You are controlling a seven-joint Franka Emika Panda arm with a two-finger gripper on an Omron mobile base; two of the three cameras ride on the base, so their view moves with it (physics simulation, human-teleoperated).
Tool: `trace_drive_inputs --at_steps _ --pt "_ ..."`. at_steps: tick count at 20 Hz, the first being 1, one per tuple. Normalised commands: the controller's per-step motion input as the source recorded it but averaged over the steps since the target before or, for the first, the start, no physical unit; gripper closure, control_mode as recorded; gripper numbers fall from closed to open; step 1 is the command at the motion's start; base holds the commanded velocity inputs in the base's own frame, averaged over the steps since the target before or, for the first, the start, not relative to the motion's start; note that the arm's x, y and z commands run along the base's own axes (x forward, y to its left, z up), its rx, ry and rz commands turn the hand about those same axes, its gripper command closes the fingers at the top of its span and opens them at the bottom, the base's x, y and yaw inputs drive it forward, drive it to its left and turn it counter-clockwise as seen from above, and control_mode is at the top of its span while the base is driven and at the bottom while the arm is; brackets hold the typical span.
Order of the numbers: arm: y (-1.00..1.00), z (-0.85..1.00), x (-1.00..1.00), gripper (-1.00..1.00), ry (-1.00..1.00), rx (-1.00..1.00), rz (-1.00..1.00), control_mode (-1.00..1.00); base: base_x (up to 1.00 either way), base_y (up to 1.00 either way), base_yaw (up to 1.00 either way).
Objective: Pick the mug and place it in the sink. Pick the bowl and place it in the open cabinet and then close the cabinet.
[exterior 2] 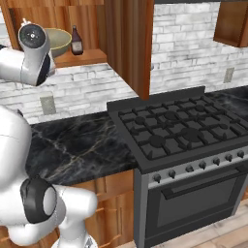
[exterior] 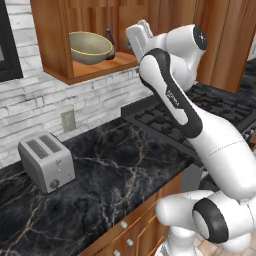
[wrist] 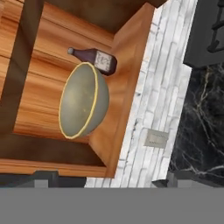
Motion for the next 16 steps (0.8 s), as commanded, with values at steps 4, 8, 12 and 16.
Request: trace_drive_inputs --at_steps 4,8,12,16 --pt "-0.48 0.23 -0.32 -1.0 0.0 0.04 -0.01 -1.0 0.0 0.0 0.0" --pt "-0.44 0.01 -0.59 -1.0 0.04 0.08 0.0 -1.0 0.0 0.0 0.0" --pt "-0.39 0.0 -0.96 -1.0 0.01 0.05 0.0 -1.0 0.0 0.0 0.0" --pt "-0.38 0.0 -0.99 -1.0 0.0 0.02 0.0 -1.0 0.0 0.0 0.0"
